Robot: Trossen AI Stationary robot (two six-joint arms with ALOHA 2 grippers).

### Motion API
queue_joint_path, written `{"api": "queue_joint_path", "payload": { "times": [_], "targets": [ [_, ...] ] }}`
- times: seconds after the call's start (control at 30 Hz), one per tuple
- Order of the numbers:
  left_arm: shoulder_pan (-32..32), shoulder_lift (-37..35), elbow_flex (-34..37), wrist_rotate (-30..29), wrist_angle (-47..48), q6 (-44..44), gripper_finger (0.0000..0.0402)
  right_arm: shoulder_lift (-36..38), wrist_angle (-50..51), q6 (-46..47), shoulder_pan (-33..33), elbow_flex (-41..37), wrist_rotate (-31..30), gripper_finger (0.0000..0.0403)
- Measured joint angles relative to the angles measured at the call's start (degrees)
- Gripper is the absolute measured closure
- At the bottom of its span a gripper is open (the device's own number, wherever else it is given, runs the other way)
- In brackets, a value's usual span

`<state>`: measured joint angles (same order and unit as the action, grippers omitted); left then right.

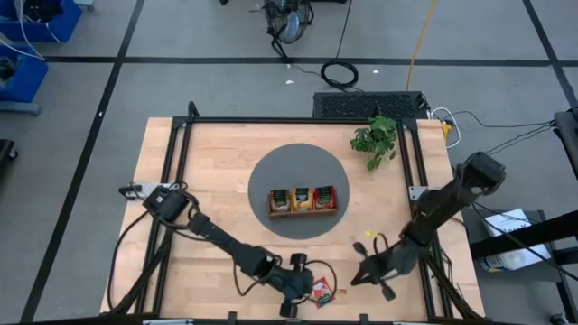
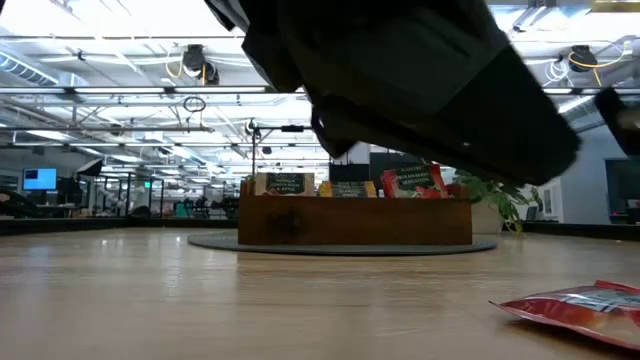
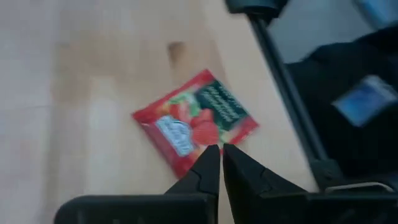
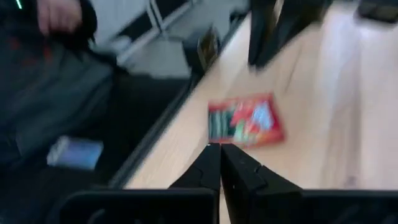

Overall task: Pick & Place Tea
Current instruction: Put the strawberry tea sachet into the right compartment of the wooden organizer

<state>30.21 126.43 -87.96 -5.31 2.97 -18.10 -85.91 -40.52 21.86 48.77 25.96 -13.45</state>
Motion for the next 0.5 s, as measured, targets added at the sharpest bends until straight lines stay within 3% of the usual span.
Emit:
{"api": "queue_joint_path", "payload": {
  "times": [0.1,0.23,0.5],
  "targets": [
    [-0.9,0.0,-0.4,3.7,1.1,-0.6,0.038,-7.5,-0.8,3.0,0.4,2.4,1.3,0.0402],
    [-1.4,0.1,-0.8,2.5,1.7,0.0,0.0397,-16.0,-4.8,2.3,-1.0,6.7,3.3,0.0402],
    [-1.6,1.6,-0.8,1.9,1.6,-0.6,0.0377,-24.0,-4.5,-4.4,-3.8,17.6,8.7,0.0402]
  ]
}}
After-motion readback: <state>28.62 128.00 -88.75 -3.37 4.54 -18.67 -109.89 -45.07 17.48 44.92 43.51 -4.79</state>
